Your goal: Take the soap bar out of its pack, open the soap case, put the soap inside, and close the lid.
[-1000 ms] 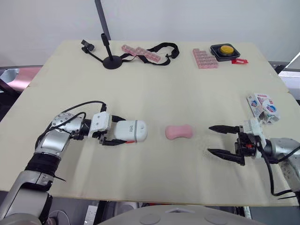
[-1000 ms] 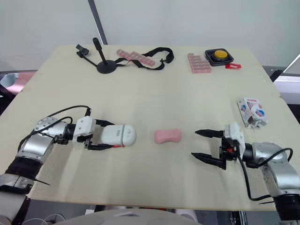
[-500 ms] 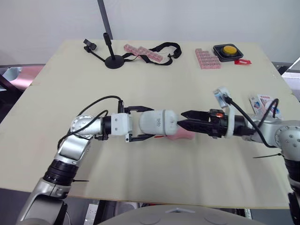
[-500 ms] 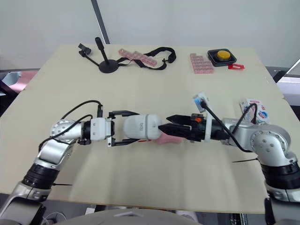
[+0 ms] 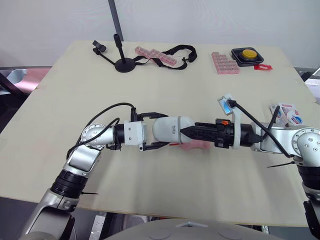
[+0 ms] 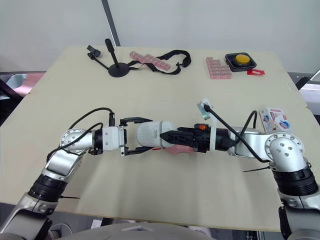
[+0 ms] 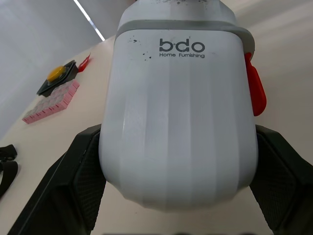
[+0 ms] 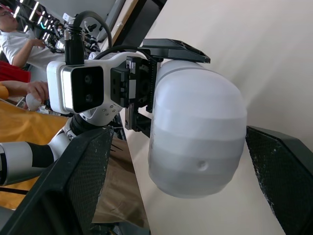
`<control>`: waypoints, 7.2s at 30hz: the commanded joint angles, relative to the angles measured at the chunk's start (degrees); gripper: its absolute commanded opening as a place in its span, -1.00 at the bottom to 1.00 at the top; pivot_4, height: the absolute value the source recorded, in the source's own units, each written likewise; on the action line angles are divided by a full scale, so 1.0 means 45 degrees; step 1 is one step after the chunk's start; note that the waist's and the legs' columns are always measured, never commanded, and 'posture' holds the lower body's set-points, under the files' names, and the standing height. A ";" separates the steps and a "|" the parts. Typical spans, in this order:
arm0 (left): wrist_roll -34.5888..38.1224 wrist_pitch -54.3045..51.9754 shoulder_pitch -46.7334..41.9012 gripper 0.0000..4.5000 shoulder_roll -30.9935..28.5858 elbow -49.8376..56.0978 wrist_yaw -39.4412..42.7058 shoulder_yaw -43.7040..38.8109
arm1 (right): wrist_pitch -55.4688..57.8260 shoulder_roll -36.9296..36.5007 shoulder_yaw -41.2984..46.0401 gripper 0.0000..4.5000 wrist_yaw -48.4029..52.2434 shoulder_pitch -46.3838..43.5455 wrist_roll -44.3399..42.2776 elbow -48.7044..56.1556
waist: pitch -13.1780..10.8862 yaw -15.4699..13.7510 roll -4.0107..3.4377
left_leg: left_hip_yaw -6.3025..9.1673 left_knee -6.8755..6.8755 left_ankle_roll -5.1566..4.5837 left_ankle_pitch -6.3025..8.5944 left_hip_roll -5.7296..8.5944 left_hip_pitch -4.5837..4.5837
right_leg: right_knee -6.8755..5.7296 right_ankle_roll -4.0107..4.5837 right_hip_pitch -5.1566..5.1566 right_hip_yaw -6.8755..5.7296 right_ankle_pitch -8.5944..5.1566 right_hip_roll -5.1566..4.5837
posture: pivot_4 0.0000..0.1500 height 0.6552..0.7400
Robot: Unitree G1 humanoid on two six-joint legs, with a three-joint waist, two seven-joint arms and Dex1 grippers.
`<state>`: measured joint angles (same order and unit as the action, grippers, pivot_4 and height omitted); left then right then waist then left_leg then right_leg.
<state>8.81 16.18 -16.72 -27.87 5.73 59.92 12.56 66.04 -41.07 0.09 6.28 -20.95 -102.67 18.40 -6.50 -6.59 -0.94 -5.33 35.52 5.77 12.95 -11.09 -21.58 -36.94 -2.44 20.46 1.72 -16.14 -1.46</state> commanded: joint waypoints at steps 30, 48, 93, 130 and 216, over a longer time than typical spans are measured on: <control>0.0304 -0.0072 -0.0132 0.55 -0.0092 0.0223 -0.0275 -0.0027 | -0.0239 -0.0541 -0.0098 -0.11 0.0560 -0.0005 -0.2295 -0.0595 | 0.0000 -0.0073 0.0001 | 0.0000 0.0004 0.0002 0.0001 0.0002 -0.0011 | -0.0013 -0.0002 0.0005 -0.0006 0.0000 -0.0001 | 1.00 0.99; 0.0586 -0.0615 -0.0054 0.55 -0.0470 0.0260 -0.0106 -0.0130 | 0.0369 -0.5044 0.1833 -0.11 0.3862 0.0980 0.2877 -0.3551 | -0.0002 -0.0275 0.0003 | 0.0002 0.0029 -0.0001 0.0003 0.0012 -0.0098 | -0.0014 -0.0005 0.0006 -0.0011 -0.0001 0.0005 | 1.00 0.99; 0.0572 -0.1087 0.0084 0.55 -0.0460 0.0557 -0.0201 -0.0062 | -0.3112 -0.3854 -0.0482 0.97 0.9406 -0.0275 1.6758 -0.5298 | 0.0007 -0.0212 -0.0011 | 0.0001 0.0194 -0.0010 0.0001 -0.0043 -0.0191 | -0.0125 -0.0003 0.0096 -0.0046 -0.0001 0.0046 | 1.00 0.99; 0.1368 -0.6775 -0.1073 0.55 -0.2918 0.0761 0.2677 0.0605 | -1.7052 0.0931 0.2439 0.97 1.8296 0.6618 1.5137 -0.2269 | 0.0020 0.0514 -0.0009 | -0.0010 0.0250 -0.0064 -0.0010 -0.0058 -0.0199 | -0.0152 0.0008 0.0134 -0.0076 -0.0006 -0.0022 | 1.00 0.99; -0.1034 -0.5744 -0.1893 0.55 -0.5042 -0.0048 0.4229 0.2115 | -1.7812 0.0760 0.1421 0.97 1.7786 0.4840 1.6046 -0.4958 | 0.0021 0.0468 -0.0009 | 0.0000 0.0239 -0.0065 -0.0014 -0.0042 -0.0195 | -0.0131 0.0005 0.0098 -0.0101 -0.0005 -0.0035 | 1.00 0.99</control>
<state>4.35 -10.76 -25.47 -50.33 6.25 78.47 23.05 -13.62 -36.47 5.49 86.17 0.88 -30.46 -4.76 -6.41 -4.48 -0.98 -5.33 36.59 5.47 12.89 -11.28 -22.45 -37.53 -2.41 20.90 1.26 -16.16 -1.62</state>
